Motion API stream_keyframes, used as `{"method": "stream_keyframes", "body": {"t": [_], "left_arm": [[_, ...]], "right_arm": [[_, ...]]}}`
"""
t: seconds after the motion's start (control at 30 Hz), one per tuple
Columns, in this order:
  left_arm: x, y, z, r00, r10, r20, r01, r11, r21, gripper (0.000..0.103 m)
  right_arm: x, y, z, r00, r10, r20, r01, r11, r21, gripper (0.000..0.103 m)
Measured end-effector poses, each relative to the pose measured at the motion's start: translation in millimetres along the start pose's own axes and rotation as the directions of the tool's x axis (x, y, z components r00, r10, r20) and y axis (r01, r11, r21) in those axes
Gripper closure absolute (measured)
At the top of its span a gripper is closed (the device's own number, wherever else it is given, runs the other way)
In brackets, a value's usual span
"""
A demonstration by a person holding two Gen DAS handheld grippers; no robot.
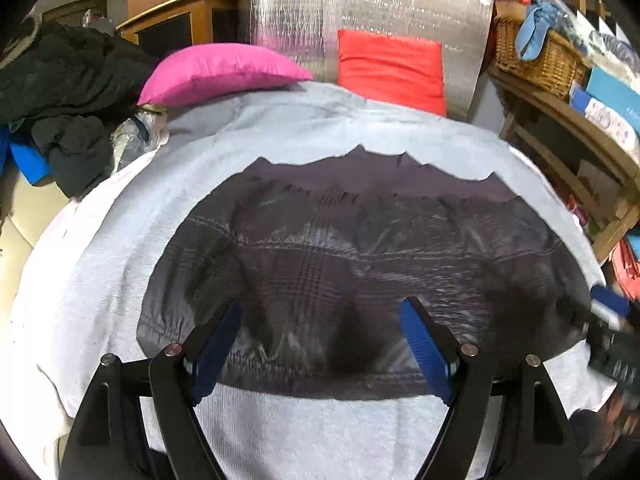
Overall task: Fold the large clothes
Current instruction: 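Open both tools and withdraw them from the folded jacket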
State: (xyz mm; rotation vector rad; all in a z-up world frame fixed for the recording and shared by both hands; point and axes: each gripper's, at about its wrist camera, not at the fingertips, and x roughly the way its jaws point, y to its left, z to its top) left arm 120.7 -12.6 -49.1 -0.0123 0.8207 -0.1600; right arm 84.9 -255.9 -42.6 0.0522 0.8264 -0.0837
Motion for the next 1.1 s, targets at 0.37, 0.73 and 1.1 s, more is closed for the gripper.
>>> {"method": "stream_keyframes", "body": {"t": [0.37, 0.73, 1.1], "left_arm": [[-54.0, -6.4, -7.8, 0.995, 0.025, 0.093, -0.026, 1.000, 0.013, 0.014], [-66.8, -6.2, -11.2, 0.995, 0.014, 0.097, -0.013, 1.000, -0.009, 0.013], [-64.6, -6.7, -10.6, 0.994, 0.008, 0.105, -0.010, 1.000, 0.016, 0.012]], "right_arm": [[-52.9, 33.3, -35.8, 0.995, 0.024, 0.101, -0.025, 1.000, 0.007, 0.015], [-70.1, 60.0, -35.6, 0.990, 0.036, 0.138, -0.031, 0.999, -0.042, 0.015], [-64.1, 58.2, -30.9, 0.990, 0.003, 0.142, 0.003, 0.999, -0.038, 0.015]]}}
